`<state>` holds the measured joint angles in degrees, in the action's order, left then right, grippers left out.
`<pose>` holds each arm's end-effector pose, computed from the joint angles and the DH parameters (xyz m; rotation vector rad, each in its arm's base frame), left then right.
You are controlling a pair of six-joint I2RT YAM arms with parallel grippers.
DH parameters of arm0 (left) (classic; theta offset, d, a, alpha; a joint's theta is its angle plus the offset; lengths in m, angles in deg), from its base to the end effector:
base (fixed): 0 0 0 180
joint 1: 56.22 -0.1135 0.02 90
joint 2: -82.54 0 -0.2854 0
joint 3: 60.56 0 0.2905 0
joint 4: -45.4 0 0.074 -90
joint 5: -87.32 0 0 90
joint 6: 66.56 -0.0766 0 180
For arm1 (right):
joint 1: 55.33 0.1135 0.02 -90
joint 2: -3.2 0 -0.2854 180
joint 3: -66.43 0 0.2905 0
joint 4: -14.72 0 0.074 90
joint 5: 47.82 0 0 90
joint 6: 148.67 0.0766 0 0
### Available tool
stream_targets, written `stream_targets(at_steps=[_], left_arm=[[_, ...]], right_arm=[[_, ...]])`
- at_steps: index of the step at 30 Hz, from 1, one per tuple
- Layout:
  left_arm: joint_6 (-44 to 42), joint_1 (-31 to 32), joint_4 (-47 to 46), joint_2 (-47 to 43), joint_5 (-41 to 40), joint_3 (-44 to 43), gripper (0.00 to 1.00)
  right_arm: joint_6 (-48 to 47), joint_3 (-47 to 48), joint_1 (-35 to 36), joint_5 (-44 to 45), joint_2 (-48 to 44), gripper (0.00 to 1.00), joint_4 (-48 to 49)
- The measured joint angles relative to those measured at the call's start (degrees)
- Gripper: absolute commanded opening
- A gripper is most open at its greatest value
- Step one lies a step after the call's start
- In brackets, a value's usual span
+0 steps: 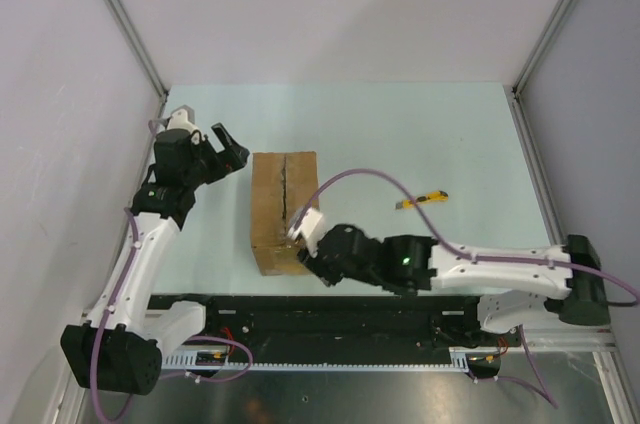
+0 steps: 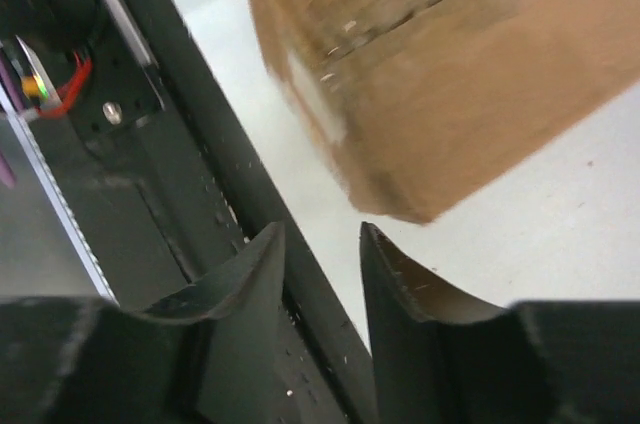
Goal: Unpack the express box
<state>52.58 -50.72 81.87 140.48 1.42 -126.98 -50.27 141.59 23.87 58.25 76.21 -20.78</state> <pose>0.2868 -0.0331 0.3276 -0.3837 2.0526 -0.4449 0.0864 0.3400 0.3162 -1.1279 1.8735 0.5913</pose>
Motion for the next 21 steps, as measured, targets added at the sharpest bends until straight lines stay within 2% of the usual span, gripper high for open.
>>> stream_targets(at_steps=[4, 9, 21], left_arm=[[-0.39, 0.00, 0.22, 1.01, -1.42, -0.81, 0.99], [-1.25, 0.00, 0.24, 1.42, -2.40, -3.02, 0.99], [-2.23, 0.00, 0.24, 3.65, -3.45, -4.96, 1.00]], right_arm=[[-0.59, 0.44, 4.09, 1.62, 6.47, 0.37, -2.89], [-0.35, 0.42, 3.21, 2.21, 10.10, 0.43, -3.80], [1.68, 0.42, -11.47, 2.54, 13.38, 0.54, 3.56]])
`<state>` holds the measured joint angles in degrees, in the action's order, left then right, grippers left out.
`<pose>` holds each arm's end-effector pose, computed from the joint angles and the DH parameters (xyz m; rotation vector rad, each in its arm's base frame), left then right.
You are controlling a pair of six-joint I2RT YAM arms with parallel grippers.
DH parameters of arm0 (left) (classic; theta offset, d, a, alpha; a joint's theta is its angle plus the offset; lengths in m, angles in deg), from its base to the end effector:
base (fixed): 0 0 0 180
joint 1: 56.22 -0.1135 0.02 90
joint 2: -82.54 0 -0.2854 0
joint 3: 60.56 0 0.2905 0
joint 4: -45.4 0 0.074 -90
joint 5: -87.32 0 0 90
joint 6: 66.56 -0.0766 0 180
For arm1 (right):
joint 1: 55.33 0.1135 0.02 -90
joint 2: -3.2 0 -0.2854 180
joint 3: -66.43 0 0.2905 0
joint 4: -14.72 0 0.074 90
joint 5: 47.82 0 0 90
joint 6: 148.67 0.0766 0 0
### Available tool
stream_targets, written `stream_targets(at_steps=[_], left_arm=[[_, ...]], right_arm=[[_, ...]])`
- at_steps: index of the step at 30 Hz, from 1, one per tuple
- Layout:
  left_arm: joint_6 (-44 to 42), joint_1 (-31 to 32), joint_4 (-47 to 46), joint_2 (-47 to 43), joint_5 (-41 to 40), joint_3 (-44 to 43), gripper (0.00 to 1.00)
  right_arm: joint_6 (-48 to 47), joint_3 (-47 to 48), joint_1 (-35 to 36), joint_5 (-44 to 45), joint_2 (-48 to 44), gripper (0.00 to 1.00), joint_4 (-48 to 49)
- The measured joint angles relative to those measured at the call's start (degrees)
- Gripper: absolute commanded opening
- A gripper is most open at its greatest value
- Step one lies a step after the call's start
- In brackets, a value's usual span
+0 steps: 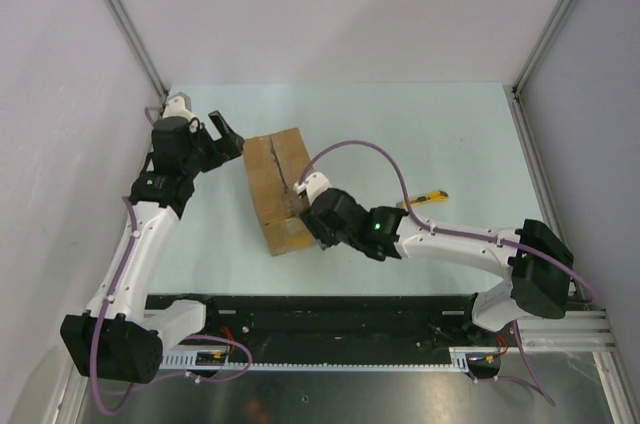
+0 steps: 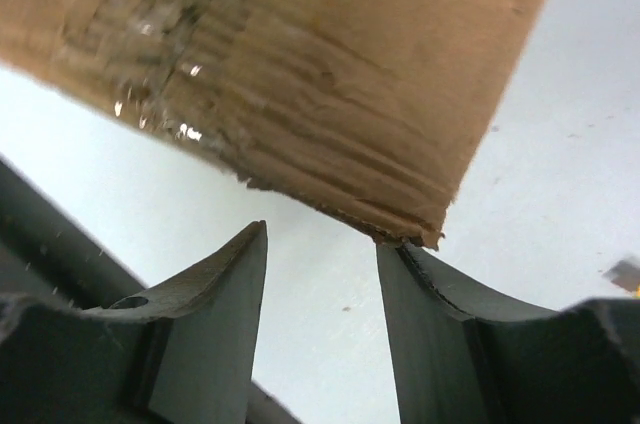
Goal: Unpack the express box
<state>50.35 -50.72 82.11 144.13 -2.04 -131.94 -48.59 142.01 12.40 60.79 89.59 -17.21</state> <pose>0.3033 -0.0301 0.3457 -0.3758 2.0257 -0.3639 0.1723 0.3563 0.2444 -0.9587 2.0820 0.3367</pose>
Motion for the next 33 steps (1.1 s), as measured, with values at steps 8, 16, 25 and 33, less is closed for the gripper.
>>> stream_targets(at_steps=[8, 16, 25, 33], left_arm=[[-0.55, 0.00, -0.17, 3.06, -3.23, -3.82, 1.00], [-0.50, 0.00, -0.15, 6.73, -2.80, -5.81, 1.00], [-0.63, 0.00, -0.17, 7.02, -0.31, -7.54, 1.00], [-0.68, 0.00, -0.15, 7.06, 1.09, -7.63, 1.00]], right_arm=[[1.16, -0.15, -10.97, -0.59, 0.09, 0.57, 4.17], [6.80, -0.28, -22.49, -2.40, 1.05, 0.62, 7.10], [17.64, -0.79, -29.18, 3.98, -2.78, 0.59, -0.42], [42.07, -0.96, -47.39, 5.79, 1.09, 0.54, -15.89]])
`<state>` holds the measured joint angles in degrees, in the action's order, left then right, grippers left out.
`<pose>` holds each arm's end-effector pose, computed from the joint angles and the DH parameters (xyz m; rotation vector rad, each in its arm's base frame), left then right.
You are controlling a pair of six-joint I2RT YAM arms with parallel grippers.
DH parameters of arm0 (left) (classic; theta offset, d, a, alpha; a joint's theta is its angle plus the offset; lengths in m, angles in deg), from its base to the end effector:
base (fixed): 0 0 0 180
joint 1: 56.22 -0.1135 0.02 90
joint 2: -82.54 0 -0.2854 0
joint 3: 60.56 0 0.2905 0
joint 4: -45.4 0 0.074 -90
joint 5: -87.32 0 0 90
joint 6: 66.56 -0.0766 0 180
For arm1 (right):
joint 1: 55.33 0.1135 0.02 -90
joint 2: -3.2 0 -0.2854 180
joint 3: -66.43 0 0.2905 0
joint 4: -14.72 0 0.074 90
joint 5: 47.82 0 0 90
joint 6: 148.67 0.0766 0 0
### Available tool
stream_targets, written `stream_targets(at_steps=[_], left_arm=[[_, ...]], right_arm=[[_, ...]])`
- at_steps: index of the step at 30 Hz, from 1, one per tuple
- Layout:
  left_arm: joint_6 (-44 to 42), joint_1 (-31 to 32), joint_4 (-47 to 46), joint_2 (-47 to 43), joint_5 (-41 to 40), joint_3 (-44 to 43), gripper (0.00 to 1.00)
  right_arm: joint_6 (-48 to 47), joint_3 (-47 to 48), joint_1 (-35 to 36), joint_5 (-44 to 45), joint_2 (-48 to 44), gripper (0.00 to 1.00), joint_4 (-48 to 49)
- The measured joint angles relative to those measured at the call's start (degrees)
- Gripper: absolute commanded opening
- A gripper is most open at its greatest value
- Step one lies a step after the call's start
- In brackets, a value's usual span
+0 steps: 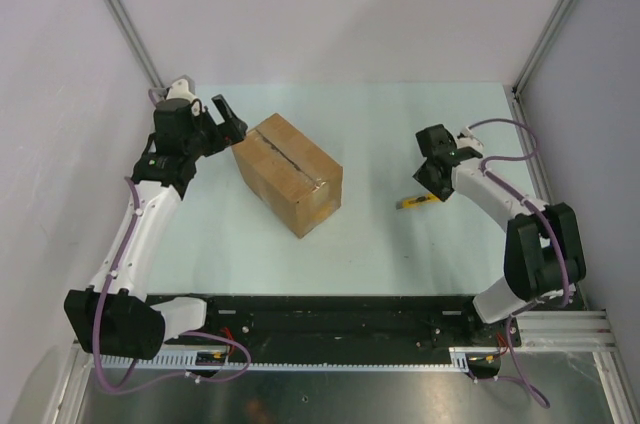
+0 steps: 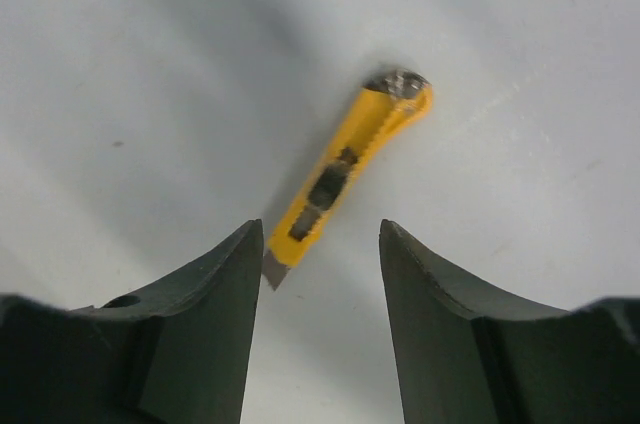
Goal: Unpack the express box
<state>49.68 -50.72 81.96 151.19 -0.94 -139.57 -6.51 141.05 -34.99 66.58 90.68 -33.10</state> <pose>0.3352 -0.0346 0.3651 -0.3497 2.0187 -0.3786 0.3495 0.0958 0.2086 0.8163 2.3512 -0.0489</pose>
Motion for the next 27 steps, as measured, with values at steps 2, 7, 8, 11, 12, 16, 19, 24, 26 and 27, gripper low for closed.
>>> stream_targets(at_steps=[2, 7, 8, 11, 12, 16, 19, 24, 26, 27], left_arm=[[-0.26, 0.00, 0.00, 0.00, 0.26, 0.00, 1.00], [-0.33, 0.00, -0.02, 0.00, 0.63, 0.00, 1.00], [-0.31, 0.00, -0.02, 0.00, 0.66, 0.02, 1.00], [-0.22, 0.00, -0.02, -0.04, 1.03, 0.31, 1.00], [-0.17, 0.00, -0.02, -0.04, 1.07, 0.42, 1.00], [0.22, 0.00, 0.09, -0.04, 1.60, 0.79, 1.00], [0.26, 0.00, 0.07, -0.04, 1.95, 0.79, 1.00], [0.26, 0.00, 0.07, -0.04, 2.97, 0.76, 1.00], [0.26, 0.00, 0.07, -0.04, 3.08, 0.79, 1.00], [0.26, 0.00, 0.04, -0.04, 3.08, 0.76, 1.00]], right_arm=[[4.59, -0.04, -1.77, -1.25, 1.77, 0.53, -1.79], [13.94, -0.09, -2.99, -5.03, 4.33, 0.50, -3.32], [15.47, -0.09, -3.45, -6.19, 4.76, 0.50, -3.39], [18.60, -0.11, -5.60, -8.72, 6.34, 0.49, -3.74], [19.50, -0.09, -6.51, -9.40, 7.04, 0.49, -3.80], [21.49, -0.11, -8.85, -12.13, 9.92, 0.48, -3.65], [21.55, -0.11, -9.09, -13.42, 11.26, 0.49, -2.60], [21.29, -0.11, -9.29, -14.01, 12.72, 0.49, -0.66], [21.27, 0.04, -9.75, -14.71, 13.44, 0.49, -0.37], [21.20, 0.07, -9.99, -14.88, 13.49, 0.49, 0.00]])
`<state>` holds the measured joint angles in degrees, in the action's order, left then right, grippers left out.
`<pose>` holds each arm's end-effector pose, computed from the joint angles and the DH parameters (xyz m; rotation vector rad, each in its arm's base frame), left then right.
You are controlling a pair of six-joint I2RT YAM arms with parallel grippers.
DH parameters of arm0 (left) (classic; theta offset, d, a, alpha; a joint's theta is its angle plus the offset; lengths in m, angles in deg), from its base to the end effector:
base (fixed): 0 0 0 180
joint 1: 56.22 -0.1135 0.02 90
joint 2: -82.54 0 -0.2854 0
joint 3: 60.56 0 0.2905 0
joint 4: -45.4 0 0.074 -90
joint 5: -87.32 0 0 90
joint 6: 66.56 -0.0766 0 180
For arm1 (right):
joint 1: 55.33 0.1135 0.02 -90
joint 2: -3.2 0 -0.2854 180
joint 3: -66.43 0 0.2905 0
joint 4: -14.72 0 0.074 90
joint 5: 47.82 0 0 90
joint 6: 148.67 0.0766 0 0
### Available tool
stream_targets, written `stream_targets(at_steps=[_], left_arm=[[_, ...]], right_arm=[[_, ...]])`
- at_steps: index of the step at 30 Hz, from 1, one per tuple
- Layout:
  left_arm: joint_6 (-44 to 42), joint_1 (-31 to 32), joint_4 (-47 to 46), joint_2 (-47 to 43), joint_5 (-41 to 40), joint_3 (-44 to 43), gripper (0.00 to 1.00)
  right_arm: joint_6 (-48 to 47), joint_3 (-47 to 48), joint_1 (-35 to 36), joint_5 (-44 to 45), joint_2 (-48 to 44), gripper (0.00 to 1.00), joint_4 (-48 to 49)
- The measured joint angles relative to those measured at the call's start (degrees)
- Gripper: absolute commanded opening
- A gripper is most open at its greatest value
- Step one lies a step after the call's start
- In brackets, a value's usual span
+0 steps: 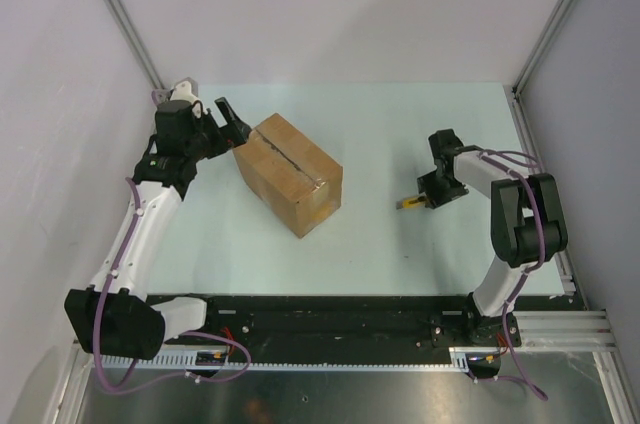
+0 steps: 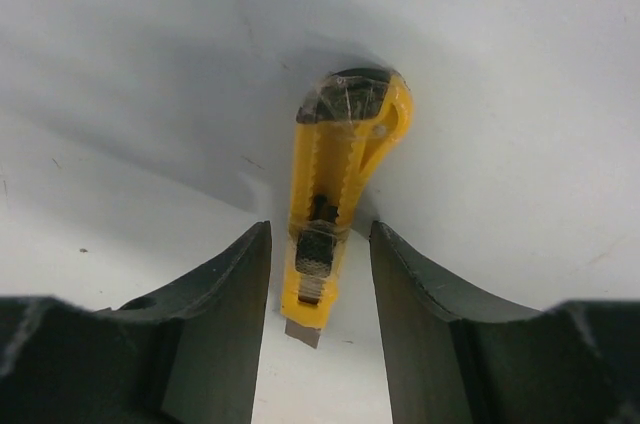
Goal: Unpack the express box
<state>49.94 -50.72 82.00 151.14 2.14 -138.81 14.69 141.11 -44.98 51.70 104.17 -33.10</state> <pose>0.3341 -0.0386 0.3598 -0.3241 2.0417 -0.4330 0.3719 0.0550 0.1212 1.5036 2.3904 0.0878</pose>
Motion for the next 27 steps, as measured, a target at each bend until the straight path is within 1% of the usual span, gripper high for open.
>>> stream_targets(at_steps=[5, 9, 11, 12, 13, 18, 22, 26, 27], left_arm=[[0.00, 0.00, 0.02, 0.00, -0.02, 0.00, 1.00], [0.00, 0.00, 0.02, 0.00, -0.04, 0.00, 1.00], [0.00, 0.00, 0.02, 0.00, -0.02, 0.00, 1.00], [0.00, 0.00, 0.02, 0.00, 0.02, 0.00, 1.00], [0.00, 0.00, 0.02, 0.00, 0.09, 0.00, 1.00], [0.00, 0.00, 0.02, 0.00, 0.98, 0.00, 1.00], [0.00, 0.00, 0.00, 0.00, 3.48, 0.00, 1.00], [0.09, 0.28, -0.11, 0.00, 8.35, -0.02, 1.00], [0.15, 0.72, -0.13, 0.00, 9.53, -0.02, 1.00]], right_arm=[[0.15, 1.18, -1.14, -3.02, 1.31, 0.45, -0.20], [0.15, 2.01, -1.64, -4.87, 2.21, 0.33, -0.33], [0.15, 2.38, -1.64, -5.38, 2.60, 0.29, -0.55], [0.13, 2.51, -1.64, -5.53, 2.67, 0.22, -0.66], [0.13, 2.58, -1.64, -5.53, 2.73, 0.19, -0.76], [-0.83, 3.08, -1.64, -5.51, 2.91, 0.12, -1.29], [-1.81, 3.19, -1.64, -5.27, 2.91, 0.10, -1.38], [-3.04, 3.26, -1.49, -4.26, 2.05, 0.04, -2.34], [-3.43, 3.26, -1.40, -4.02, 1.25, 0.01, -2.71]])
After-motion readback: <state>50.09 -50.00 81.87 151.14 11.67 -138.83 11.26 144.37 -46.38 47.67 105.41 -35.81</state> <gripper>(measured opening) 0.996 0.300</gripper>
